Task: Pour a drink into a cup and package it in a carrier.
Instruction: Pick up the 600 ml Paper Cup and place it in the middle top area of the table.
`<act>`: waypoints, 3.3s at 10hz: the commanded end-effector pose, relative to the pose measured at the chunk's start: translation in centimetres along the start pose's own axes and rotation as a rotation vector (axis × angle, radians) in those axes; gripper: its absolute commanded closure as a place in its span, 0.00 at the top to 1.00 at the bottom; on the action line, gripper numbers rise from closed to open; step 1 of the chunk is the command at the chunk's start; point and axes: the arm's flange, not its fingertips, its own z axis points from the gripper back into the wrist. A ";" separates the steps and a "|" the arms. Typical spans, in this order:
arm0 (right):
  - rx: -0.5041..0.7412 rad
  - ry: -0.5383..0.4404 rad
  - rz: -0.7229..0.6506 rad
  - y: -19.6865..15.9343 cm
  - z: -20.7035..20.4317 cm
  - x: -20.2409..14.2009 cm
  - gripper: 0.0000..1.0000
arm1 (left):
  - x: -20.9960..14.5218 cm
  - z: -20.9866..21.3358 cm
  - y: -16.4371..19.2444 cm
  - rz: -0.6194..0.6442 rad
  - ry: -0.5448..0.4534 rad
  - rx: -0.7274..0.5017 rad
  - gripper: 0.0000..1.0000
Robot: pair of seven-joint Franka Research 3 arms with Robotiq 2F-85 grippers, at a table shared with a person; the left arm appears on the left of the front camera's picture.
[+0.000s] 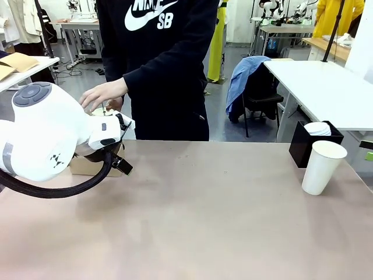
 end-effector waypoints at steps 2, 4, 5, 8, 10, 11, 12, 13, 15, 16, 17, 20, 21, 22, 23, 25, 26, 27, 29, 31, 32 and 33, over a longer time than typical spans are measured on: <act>0.004 -0.054 0.105 0.9 -1.4 -3.3 1.00 | 0.0 0.0 0.0 0.000 0.000 -0.001 1.00; -0.002 -0.040 0.144 1.5 -2.6 -4.9 1.00 | 0.0 0.0 0.0 0.000 0.000 -0.001 1.00; 0.005 -0.022 0.144 1.8 -2.8 -5.3 1.00 | 0.0 0.0 0.0 0.000 0.000 -0.001 1.00; 0.003 -0.011 0.135 2.2 -4.9 -6.2 1.00 | 0.0 0.0 0.0 0.000 0.000 -0.001 1.00; -0.032 -0.039 0.135 2.1 -6.2 -6.5 1.00 | 0.0 0.0 0.0 0.000 0.000 -0.001 1.00; -0.040 -0.044 0.134 2.0 -6.6 -6.7 1.00 | 0.0 0.0 0.0 0.000 0.000 -0.001 1.00; -0.041 -0.053 0.136 1.9 -7.2 -6.8 1.00 | 0.0 0.0 0.0 0.000 0.000 -0.001 1.00; -0.038 -0.048 0.138 1.7 -7.8 -7.0 1.00 | 0.0 0.0 0.0 0.000 0.000 -0.001 1.00; -0.032 -0.047 0.124 1.5 -8.9 -7.2 1.00 | 0.0 0.0 0.0 0.000 0.000 -0.001 1.00; -0.024 -0.031 0.114 1.3 -9.7 -7.3 1.00 | 0.0 0.0 0.0 0.000 0.000 -0.001 1.00; -0.017 -0.027 0.105 1.4 -10.2 -7.5 1.00 | 0.0 0.0 0.0 0.000 0.000 -0.001 1.00; 0.001 -0.026 0.090 0.9 -11.4 -7.8 1.00 | 0.0 0.0 0.0 0.000 0.000 -0.001 1.00; -0.002 -0.025 0.065 0.8 -11.2 -8.0 0.80 | 0.0 0.0 0.0 0.000 0.000 -0.001 1.00; 0.012 -0.019 0.010 0.5 -10.1 -7.8 0.84 | 0.0 0.0 0.0 0.000 0.000 -0.001 1.00; 0.024 -0.018 0.079 1.3 -10.9 -8.1 0.84 | 0.0 0.0 0.0 0.000 0.000 -0.001 1.00; 0.024 -0.018 0.079 1.3 -10.9 -8.1 0.84 | 0.0 0.0 0.0 0.000 0.000 -0.001 1.00; 0.021 -0.021 0.064 1.2 -10.6 -8.3 0.84 | 0.0 0.0 0.0 0.000 0.000 -0.001 1.00; -0.001 -0.049 0.124 5.2 -11.8 -6.0 0.84 | 0.0 0.0 0.0 0.000 0.000 -0.001 1.00; -0.084 -0.077 0.113 10.0 -15.3 -1.5 0.84 | 0.0 0.0 0.0 0.000 0.000 -0.001 1.00; -0.065 -0.082 0.109 11.2 -21.6 2.0 0.84 | 0.0 0.0 0.0 0.000 0.000 -0.001 1.00; -0.062 -0.068 0.110 11.1 -25.2 2.8 0.84 | 0.0 0.0 0.0 0.000 0.000 -0.001 1.00; -0.053 -0.072 0.122 10.7 -29.1 3.3 0.84 | 0.0 0.0 0.0 0.000 0.000 -0.001 1.00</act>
